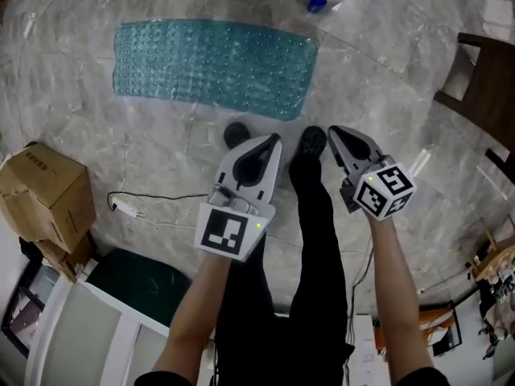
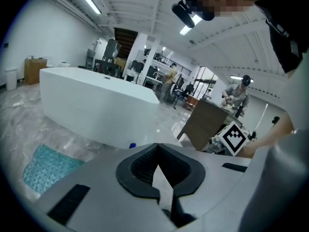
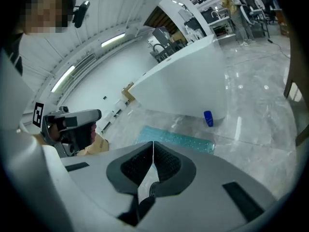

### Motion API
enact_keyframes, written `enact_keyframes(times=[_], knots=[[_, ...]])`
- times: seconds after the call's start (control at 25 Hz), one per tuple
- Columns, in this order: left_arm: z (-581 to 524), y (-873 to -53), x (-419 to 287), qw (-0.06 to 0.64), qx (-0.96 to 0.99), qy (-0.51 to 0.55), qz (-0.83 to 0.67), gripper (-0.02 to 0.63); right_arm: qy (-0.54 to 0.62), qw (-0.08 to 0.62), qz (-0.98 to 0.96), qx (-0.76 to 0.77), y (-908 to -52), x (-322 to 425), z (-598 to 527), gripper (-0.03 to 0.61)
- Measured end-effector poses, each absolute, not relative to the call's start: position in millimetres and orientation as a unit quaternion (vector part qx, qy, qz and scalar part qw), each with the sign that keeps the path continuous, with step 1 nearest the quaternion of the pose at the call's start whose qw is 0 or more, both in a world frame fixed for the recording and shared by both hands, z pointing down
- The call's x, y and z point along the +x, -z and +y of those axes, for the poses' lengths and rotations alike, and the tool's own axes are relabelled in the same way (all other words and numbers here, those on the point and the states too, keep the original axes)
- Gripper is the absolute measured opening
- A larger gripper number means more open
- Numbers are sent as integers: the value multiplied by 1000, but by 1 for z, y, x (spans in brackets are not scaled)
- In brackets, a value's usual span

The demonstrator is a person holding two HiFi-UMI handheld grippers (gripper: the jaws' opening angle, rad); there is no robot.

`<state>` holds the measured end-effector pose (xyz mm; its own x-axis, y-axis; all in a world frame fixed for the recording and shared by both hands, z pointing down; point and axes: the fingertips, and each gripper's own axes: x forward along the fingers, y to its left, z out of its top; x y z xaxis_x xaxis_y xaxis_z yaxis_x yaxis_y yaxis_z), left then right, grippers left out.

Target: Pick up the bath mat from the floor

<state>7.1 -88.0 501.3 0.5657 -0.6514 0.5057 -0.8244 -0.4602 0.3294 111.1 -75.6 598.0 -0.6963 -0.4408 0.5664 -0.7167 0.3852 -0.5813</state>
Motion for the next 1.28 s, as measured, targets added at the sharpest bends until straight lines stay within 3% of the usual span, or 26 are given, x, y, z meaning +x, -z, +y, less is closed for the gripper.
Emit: enact_keyframes(times=[0.4, 0.68, 0.8, 1.08, 1.28], knots=[[-59, -695, 12, 331, 822, -150, -439, 5, -516, 169, -754, 370, -863, 86, -65, 14], [-43, -784, -3, 350, 804, -176, -448, 5, -532, 202, -728, 382, -983, 86, -64, 18], [-54, -810, -10, 331, 800, -197, -459, 5, -537, 216, -719, 384, -1019, 90, -68, 108], [-72, -824, 1, 361, 800, -190, -441, 5, -529, 246, -708, 397, -1076, 108, -70, 182], [-80, -838, -3, 357, 794, -197, -452, 5, -548, 221, -701, 398, -1101, 107, -70, 216]])
